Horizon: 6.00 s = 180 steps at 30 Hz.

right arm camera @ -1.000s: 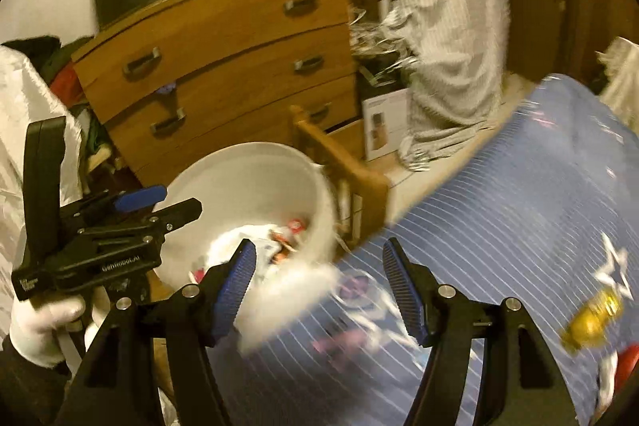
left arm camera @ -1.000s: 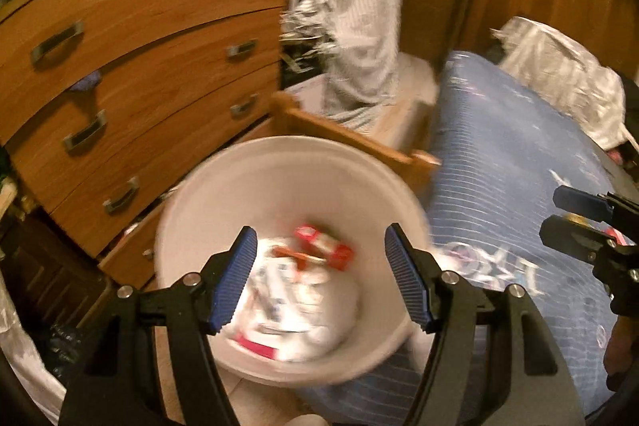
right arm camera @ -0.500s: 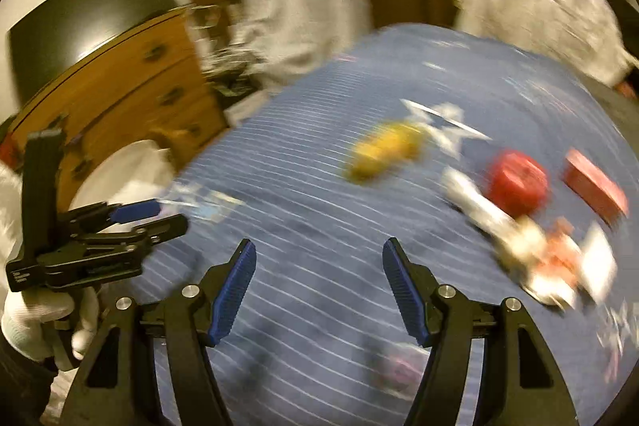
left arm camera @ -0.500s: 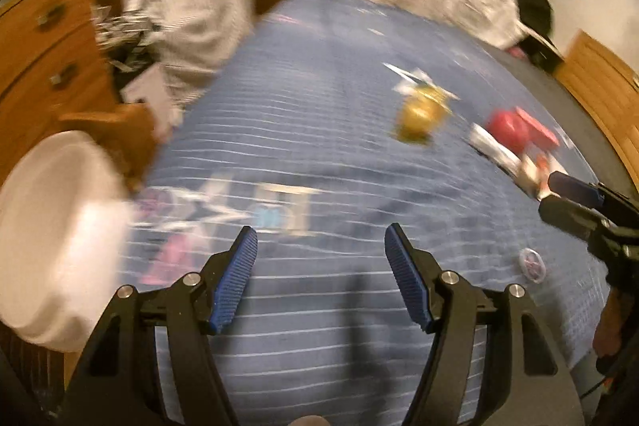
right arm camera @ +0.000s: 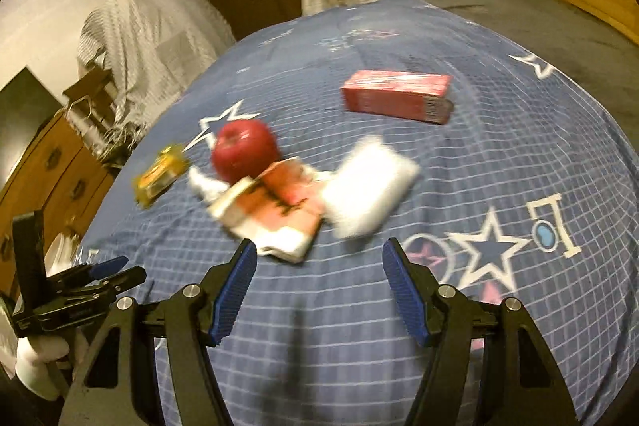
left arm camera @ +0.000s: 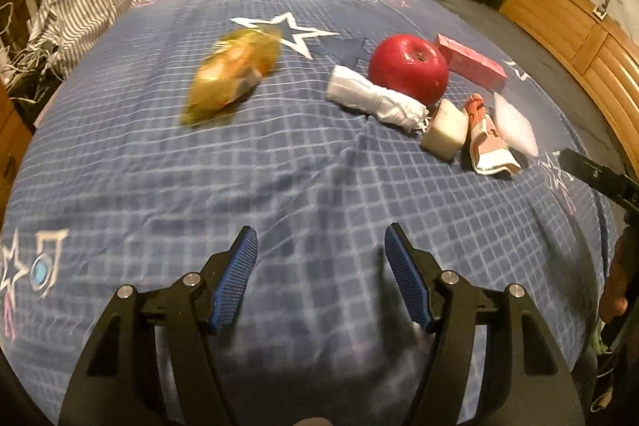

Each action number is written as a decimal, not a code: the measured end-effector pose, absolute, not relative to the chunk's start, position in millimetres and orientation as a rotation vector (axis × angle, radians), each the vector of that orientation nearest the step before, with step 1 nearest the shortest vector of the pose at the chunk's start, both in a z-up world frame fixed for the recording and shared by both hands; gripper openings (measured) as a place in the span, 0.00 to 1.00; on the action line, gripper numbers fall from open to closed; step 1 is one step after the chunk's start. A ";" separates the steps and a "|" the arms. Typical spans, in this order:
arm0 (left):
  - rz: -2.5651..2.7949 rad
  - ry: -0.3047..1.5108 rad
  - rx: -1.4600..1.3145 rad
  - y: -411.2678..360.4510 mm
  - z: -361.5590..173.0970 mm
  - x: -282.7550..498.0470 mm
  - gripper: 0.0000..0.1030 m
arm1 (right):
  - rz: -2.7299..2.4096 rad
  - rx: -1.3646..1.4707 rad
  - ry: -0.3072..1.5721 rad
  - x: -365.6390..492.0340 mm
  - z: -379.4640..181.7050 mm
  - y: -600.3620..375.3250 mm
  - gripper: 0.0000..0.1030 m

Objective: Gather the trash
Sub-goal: 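Grasp the orange-and-white paper with the left tool while the right tool grasps the bubble wrap, then lift the paper and bubble wrap with both tools and carry them over the bucket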

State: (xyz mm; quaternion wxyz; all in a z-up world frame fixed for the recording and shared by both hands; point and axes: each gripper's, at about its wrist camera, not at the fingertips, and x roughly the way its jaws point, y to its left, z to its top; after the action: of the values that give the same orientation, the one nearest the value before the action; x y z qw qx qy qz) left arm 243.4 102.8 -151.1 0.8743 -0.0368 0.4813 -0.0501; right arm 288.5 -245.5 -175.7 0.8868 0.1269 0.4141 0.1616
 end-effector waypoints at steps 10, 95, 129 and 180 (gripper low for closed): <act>-0.114 1.011 -0.088 83.5 -154.9 270.7 0.62 | 0.308 0.440 0.933 344.6 -202.7 -262.6 0.65; -0.414 0.933 -0.244 78.2 -157.7 262.1 0.43 | 0.485 0.795 1.003 278.0 -228.4 -211.5 0.45; -0.541 0.906 0.666 -29.0 -159.8 273.5 0.79 | 0.668 -0.899 0.857 280.4 -170.8 -289.5 0.74; 0.025 0.388 -0.044 44.9 -10.4 119.5 0.43 | 0.228 0.024 0.316 136.0 -24.9 -208.9 0.31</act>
State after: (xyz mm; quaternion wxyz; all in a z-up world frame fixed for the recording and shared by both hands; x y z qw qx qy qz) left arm 119.5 44.9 -10.4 0.9809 -0.0219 0.1929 0.0125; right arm 136.0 -208.9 -24.9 0.9810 0.0121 0.1572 0.1131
